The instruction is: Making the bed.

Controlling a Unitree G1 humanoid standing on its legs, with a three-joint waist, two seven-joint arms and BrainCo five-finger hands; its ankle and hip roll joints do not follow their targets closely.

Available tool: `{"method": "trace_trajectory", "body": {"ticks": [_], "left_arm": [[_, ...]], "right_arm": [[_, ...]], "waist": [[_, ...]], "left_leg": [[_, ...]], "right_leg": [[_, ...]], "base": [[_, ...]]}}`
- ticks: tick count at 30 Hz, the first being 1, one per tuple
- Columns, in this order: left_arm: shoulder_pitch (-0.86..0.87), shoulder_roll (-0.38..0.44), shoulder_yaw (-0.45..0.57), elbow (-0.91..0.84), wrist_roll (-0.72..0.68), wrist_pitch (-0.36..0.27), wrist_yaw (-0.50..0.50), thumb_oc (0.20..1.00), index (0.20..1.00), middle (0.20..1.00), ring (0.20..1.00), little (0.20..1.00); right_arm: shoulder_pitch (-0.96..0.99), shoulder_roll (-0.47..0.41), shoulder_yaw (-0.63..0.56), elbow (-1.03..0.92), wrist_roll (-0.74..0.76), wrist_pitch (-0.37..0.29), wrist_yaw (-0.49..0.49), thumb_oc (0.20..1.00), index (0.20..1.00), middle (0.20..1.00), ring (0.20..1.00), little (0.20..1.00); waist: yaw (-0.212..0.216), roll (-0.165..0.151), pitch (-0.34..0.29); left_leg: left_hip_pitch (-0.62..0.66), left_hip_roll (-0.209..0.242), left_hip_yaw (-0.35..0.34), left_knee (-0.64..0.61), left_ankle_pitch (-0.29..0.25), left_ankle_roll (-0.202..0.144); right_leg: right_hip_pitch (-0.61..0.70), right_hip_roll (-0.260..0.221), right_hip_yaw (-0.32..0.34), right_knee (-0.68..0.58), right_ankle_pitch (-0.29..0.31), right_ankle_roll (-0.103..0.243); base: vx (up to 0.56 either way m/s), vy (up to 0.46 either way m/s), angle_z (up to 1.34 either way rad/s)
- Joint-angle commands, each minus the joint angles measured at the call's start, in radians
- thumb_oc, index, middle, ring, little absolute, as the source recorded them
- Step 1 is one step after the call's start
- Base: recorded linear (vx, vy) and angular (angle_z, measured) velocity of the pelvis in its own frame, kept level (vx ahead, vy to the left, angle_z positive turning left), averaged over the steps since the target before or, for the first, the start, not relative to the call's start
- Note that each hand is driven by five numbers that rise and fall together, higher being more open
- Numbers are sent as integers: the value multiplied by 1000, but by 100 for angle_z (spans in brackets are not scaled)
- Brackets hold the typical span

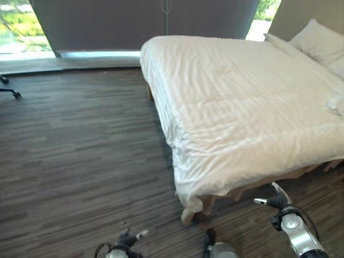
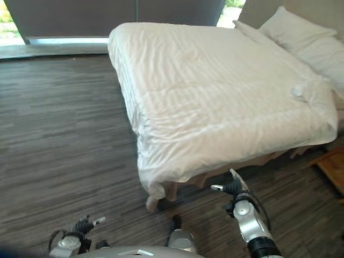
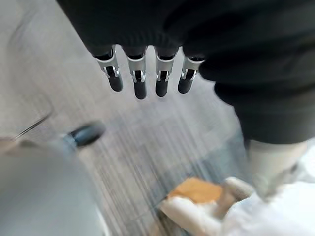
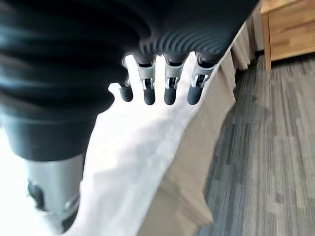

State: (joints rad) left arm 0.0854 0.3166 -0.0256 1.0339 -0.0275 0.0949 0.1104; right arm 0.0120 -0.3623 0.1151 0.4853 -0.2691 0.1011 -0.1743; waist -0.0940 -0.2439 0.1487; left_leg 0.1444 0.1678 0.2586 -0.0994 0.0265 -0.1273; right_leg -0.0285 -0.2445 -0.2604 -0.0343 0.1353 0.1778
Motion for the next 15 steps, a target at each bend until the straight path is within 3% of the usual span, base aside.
{"method": "trace_trajectory", "body": {"ticks": [1, 5, 7, 11, 15], "left_arm": [[-25, -12, 39, 74, -17, -6, 19, 1000, 1000, 1000, 1000, 1000], [-39, -10, 75, 65, -90, -30, 57, 1000, 1000, 1000, 1000, 1000], [-49, -7, 88, -22, -184, -62, 86, 1000, 1000, 1000, 1000, 1000], [-120, -1, 65, -268, -322, -117, 129, 1000, 1000, 1000, 1000, 1000], [-314, 33, -18, -608, -417, -223, 196, 1000, 1000, 1000, 1000, 1000]], "right_arm": [[-118, -14, 14, -35, 87, -48, -52, 1000, 1000, 1000, 1000, 1000], [-139, -15, 25, -53, 117, -67, -62, 1000, 1000, 1000, 1000, 1000], [-174, -34, 41, -75, 121, -73, -68, 1000, 1000, 1000, 1000, 1000], [-234, -33, 82, -91, 125, -74, -81, 1000, 1000, 1000, 1000, 1000], [-263, -51, 135, -133, 138, -79, -69, 1000, 1000, 1000, 1000, 1000]], "waist": [[14, 15, 16], [23, 20, 36], [36, 34, 49], [47, 53, 55], [6, 106, 42]], "left_leg": [[40, -38, 3, 12, -125, 42], [39, -33, -13, 12, -122, 41], [40, -32, -20, 12, -119, 39], [37, -18, 1, 12, -105, 24], [15, 29, 29, 12, -84, -5]], "right_leg": [[-53, -51, 89, -20, 99, 64], [-64, -33, 125, 2, 69, 58], [-71, -34, 122, 11, 60, 50], [-60, -45, 60, -22, 52, 43], [-63, -24, 43, -46, 32, 35]], "base": [[46, -14, -2], [27, -59, 5], [17, -108, 9], [-10, -151, 3], [25, -176, 2]]}}
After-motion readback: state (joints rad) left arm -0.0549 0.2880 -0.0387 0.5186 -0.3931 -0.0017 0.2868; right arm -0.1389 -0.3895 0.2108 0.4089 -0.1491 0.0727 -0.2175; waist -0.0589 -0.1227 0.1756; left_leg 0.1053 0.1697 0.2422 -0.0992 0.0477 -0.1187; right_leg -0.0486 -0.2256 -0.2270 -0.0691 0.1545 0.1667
